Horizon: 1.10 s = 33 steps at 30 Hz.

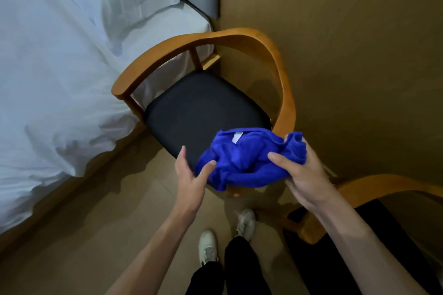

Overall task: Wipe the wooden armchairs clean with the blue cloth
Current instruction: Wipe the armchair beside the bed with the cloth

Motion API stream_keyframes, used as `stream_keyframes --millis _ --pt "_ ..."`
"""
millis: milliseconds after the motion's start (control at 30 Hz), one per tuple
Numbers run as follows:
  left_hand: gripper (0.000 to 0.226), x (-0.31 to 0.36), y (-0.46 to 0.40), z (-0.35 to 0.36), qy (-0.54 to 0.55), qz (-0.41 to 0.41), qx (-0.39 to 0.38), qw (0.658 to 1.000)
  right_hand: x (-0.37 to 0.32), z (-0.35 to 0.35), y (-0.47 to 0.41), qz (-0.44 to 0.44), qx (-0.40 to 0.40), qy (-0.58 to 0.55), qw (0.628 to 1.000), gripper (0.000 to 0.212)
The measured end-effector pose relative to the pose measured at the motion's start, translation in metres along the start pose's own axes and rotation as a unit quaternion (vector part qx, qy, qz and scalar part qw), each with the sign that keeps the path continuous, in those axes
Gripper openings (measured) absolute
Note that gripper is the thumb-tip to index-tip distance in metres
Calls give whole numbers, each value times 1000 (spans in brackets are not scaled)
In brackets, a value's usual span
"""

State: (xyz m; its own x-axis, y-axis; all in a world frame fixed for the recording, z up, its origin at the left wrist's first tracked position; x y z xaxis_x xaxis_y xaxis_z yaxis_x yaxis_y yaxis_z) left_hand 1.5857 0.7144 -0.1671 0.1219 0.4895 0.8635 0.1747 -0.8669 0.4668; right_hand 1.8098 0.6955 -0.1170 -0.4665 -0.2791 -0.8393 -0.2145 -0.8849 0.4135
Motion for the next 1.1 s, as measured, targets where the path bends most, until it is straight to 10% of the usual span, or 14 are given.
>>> stream_keyframes --millis 133,300,533,667,1100 --pt "105 9 -7 23 -131 101 -121 979 4 5 -30 48 -13 -28 998 40" --pt "136 20 -38 57 -78 -30 -220 972 -11 9 -56 93 -92 4 991 46" --pt "88 76 -66 120 -150 38 -450 880 -54 0 -93 83 -140 53 985 28" --pt "47 96 -98 130 -246 96 -410 873 -64 -17 -114 52 -72 124 988 21" --pt "20 180 -148 106 -260 402 -276 833 -91 -46 -130 -139 166 349 912 25"
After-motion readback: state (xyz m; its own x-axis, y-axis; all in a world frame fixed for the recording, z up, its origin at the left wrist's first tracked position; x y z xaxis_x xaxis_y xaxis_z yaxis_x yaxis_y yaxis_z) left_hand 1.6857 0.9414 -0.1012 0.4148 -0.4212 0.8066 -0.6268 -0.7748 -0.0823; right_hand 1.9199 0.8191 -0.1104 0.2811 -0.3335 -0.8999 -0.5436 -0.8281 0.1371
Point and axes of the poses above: each hand's wrist, its own y-axis away from the middle knuckle, its own z-axis out of the palm, x = y × z, the point moved 6 cm from there along -y, towards the middle knuckle, and after that the axes turned 8 degrees about x, right-handed, at the moved point
